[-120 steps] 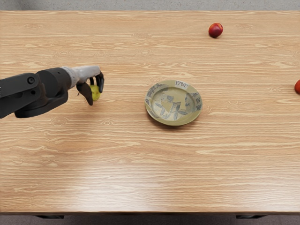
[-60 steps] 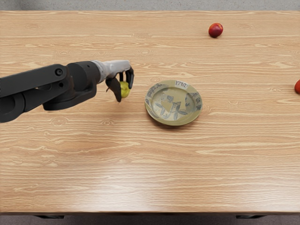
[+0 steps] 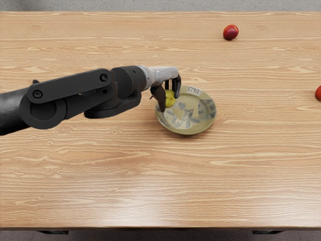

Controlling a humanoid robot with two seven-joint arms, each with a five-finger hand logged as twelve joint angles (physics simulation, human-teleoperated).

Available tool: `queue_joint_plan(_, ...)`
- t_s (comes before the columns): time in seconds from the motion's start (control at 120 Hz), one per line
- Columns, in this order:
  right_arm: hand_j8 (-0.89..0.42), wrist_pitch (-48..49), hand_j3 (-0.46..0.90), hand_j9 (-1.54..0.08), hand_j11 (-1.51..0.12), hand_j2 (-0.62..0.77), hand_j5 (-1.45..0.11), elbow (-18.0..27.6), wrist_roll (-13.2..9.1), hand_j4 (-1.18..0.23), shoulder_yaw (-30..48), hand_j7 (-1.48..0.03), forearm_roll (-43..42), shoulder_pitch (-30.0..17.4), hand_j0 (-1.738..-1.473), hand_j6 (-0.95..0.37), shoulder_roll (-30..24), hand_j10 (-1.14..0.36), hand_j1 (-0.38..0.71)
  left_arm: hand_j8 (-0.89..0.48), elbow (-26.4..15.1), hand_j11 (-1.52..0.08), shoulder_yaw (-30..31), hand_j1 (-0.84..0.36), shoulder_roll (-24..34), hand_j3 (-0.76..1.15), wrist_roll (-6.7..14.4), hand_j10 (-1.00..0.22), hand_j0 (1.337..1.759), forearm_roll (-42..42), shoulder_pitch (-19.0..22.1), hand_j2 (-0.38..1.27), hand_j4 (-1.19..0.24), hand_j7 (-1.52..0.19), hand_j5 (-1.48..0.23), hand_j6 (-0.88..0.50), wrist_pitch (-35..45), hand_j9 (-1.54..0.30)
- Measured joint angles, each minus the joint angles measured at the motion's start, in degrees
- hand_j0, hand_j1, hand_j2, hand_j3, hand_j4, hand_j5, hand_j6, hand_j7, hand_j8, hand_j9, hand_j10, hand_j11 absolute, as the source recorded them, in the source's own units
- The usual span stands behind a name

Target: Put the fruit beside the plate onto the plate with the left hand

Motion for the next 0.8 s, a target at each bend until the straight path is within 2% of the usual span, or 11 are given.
queue_joint_plan(0.267, 0.00, 0.0, 0.00, 0.00, 0.00, 0.00, 0.00, 0.0, 0.0, 0.00, 0.0, 0.00, 0.0, 0.0, -1.658, 0.00, 0.0, 0.00, -0.35, -0.40, 3.7, -1.14, 0.0, -0.34, -5.6, 0.00, 0.0, -0.83, 1.650, 0.2, 0.0, 0.48, -0.79, -1.12, -1.23, -0.38, 0.0, -1.13)
queue_joint_plan(0.417, 0.00, 0.0, 0.00, 0.00, 0.00, 0.00, 0.00, 0.0, 0.0, 0.00, 0.0, 0.00, 0.0, 0.0, -1.658, 0.00, 0.0, 0.00, -0.35, -0.39, 7.0, -1.14, 0.2, -0.37, -8.1, 0.00, 0.0, -0.83, 1.651, 0.3, 0.2, 0.58, -0.79, -1.13, -1.22, -0.39, 0.0, -1.13)
queue_joint_plan(0.533, 0.00, 0.0, 0.00, 0.00, 0.00, 0.00, 0.00, 0.0, 0.0, 0.00, 0.0, 0.00, 0.0, 0.0, -1.658, 0.00, 0.0, 0.00, -0.35, -0.38, 9.7, -1.13, 0.5, -0.37, -8.8, 0.00, 0.0, -0.83, 1.652, 0.4, 0.2, 0.52, -0.80, -1.14, -1.21, -0.38, 0.1, -1.12)
queue_joint_plan(0.592, 0.00, 0.0, 0.00, 0.00, 0.00, 0.00, 0.00, 0.0, 0.0, 0.00, 0.0, 0.00, 0.0, 0.0, -1.658, 0.00, 0.0, 0.00, -0.35, -0.39, 11.3, -1.13, 0.6, -0.33, -9.0, 0.00, 0.0, -0.84, 1.653, 0.4, 0.2, 0.42, -0.80, -1.14, -1.20, -0.40, 0.1, -1.12)
queue_joint_plan(0.683, 0.00, 0.0, 0.00, 0.00, 0.00, 0.00, 0.00, 0.0, 0.0, 0.00, 0.0, 0.00, 0.0, 0.0, -1.658, 0.00, 0.0, 0.00, -0.35, -0.41, 13.5, -1.13, 0.8, -0.33, -10.2, 0.00, 0.0, -0.85, 1.654, 0.6, 0.2, 0.49, -0.81, -1.13, -1.19, -0.41, 0.1, -1.12)
queue_joint_plan(0.8, 0.00, 0.0, 0.00, 0.00, 0.00, 0.00, 0.00, 0.0, 0.0, 0.00, 0.0, 0.00, 0.0, 0.0, -1.658, 0.00, 0.0, 0.00, -0.35, -0.42, 15.6, -1.13, 1.0, -0.34, -11.7, 0.00, 0.0, -0.84, 1.653, 0.8, 0.2, 0.51, -0.80, -1.13, -1.20, -0.41, 0.0, -1.12)
